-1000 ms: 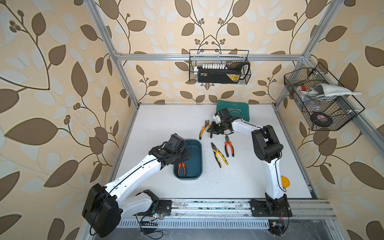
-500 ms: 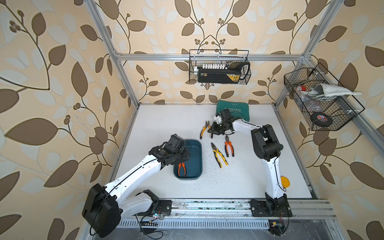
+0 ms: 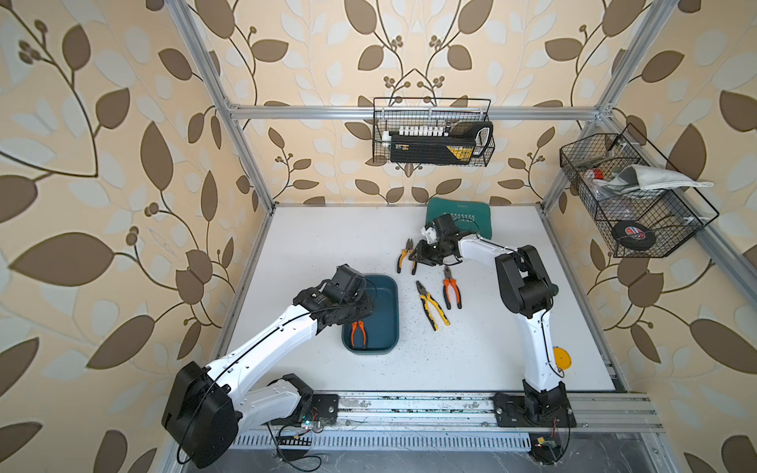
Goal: Take the pliers out of the storage box
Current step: Place the pliers at the center of the board, then pick up the pliers from the storage box.
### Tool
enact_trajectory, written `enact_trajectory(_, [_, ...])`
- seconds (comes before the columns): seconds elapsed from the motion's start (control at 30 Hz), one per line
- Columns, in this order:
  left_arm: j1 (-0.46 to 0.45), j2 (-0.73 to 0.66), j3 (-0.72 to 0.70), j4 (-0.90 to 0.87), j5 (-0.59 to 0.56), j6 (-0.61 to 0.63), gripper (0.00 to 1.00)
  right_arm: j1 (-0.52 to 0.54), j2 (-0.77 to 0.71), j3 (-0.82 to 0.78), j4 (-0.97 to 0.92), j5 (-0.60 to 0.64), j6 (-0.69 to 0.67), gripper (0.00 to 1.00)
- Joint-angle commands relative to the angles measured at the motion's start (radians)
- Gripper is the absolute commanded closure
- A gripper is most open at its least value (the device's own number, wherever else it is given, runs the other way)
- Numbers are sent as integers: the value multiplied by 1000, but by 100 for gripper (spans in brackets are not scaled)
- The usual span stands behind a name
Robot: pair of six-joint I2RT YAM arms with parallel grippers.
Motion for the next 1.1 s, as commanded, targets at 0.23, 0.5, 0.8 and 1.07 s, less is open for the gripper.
enact_trajectory(0.23, [2, -44, 6, -29, -25, 6, 58, -10, 12, -47, -94, 106, -19, 62])
enact_trajectory(0.5, [2, -8, 8, -39, -38, 5, 54, -5, -220, -122, -152, 149, -91, 58])
enact_trajectory(0.8, [-40, 139, 109, -245, -144, -36, 46, 79, -678, -601, -2, 358, -114, 52])
enact_trajectory(1.07, [-66, 139, 57, -170, -92, -53, 44, 90, -828, -907, 320, 450, -90, 52])
